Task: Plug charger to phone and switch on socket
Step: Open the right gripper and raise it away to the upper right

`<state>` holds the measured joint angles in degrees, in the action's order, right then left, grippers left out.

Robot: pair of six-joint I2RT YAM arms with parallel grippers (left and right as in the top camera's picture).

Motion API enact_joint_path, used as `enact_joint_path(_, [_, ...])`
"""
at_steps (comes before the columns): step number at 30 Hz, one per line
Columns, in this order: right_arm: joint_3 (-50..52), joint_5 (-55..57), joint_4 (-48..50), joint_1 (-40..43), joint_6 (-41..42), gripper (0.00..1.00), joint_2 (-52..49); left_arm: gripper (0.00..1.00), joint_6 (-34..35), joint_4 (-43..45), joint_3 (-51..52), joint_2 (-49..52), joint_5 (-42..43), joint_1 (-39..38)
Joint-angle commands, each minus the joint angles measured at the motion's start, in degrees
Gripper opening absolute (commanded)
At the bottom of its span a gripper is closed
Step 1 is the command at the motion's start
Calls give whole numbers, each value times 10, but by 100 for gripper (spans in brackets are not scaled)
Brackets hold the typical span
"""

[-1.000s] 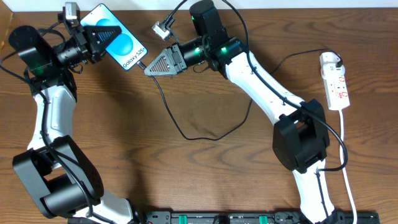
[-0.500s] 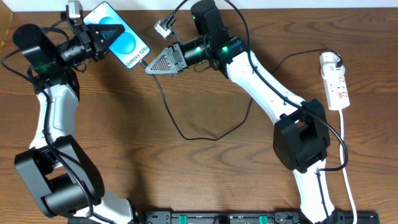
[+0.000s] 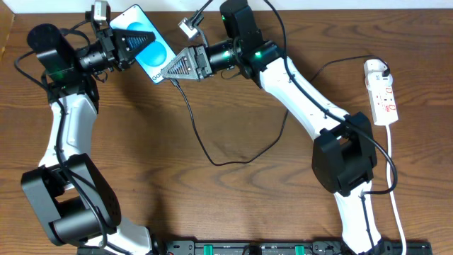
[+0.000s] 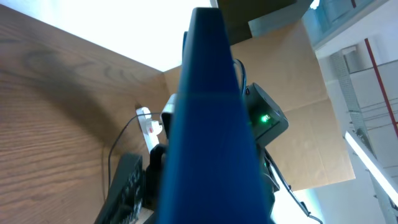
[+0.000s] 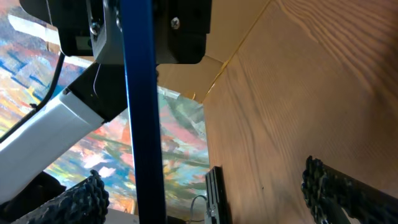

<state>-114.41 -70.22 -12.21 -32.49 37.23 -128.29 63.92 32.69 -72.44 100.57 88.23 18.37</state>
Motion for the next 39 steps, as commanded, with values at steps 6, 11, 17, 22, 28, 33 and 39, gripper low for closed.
enact_joint_path(6, [-8, 0, 2, 62, -9, 99, 21, 7, -16, 4, 1, -6, 18, 26])
enact_joint_path(11, [-8, 84, -57, 108, -8, 99, 21, 7, -15, 3, 1, -6, 18, 24])
enact_joint_path(17, [-8, 240, -238, 142, -12, 99, 21, 8, -16, -21, 1, -6, 18, 12])
enact_joint_path(22, [-8, 360, -333, 156, -37, 99, 24, 8, -16, -23, 2, -6, 18, -3])
enact_joint_path(28, [-8, 474, -373, 170, -47, 99, 52, 7, -39, -23, 15, -6, 18, -50])
enact_joint_path(33, [-8, 539, -386, 187, -47, 99, 94, 8, -91, -22, 63, -6, 16, -110])
enact_joint_path(39, [-8, 545, -397, 210, -47, 99, 123, 7, -134, -23, 128, -5, -1, -160])
